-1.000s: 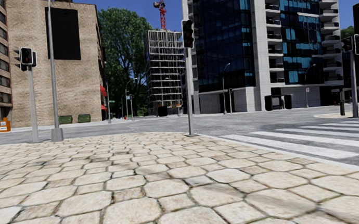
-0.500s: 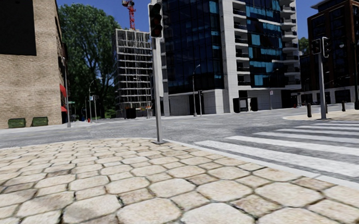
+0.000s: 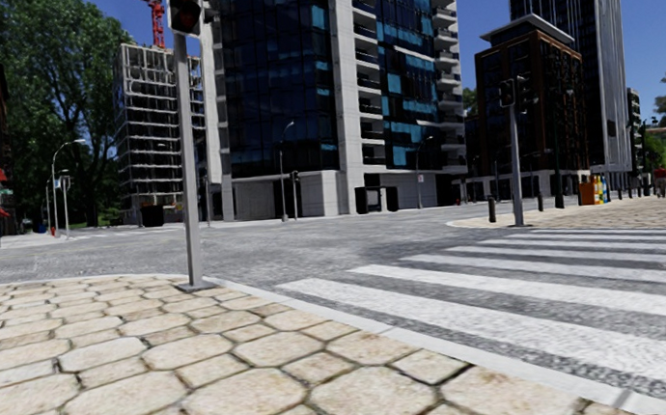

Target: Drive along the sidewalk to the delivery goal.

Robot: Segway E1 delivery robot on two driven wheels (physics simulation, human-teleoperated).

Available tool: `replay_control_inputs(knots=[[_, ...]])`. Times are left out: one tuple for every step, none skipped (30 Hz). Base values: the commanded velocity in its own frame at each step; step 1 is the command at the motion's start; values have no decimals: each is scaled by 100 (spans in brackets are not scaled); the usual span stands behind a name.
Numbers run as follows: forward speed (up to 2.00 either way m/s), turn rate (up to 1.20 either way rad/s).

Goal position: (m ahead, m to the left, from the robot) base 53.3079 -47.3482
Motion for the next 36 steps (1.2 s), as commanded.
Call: replay_control_inputs(knots=[[200, -53], [200, -53], [200, -53], [200, -53], [200, -53], [200, -53], [200, -53], [200, -53], [200, -53], [200, -53], [200, -53], [200, -53], [200, -53], [200, -53], [200, -53], [200, -53], [200, -53], [200, -53], [200, -53], [200, -53], [200, -53], [200, -53], [200, -53], [190, -53], [179, -53], [164, -53], [155, -53], [155, -53], [146, -53], [140, -53], [138, -53], [137, -53], [136, -53], [136, -53], [133, -53], [132, -53]])
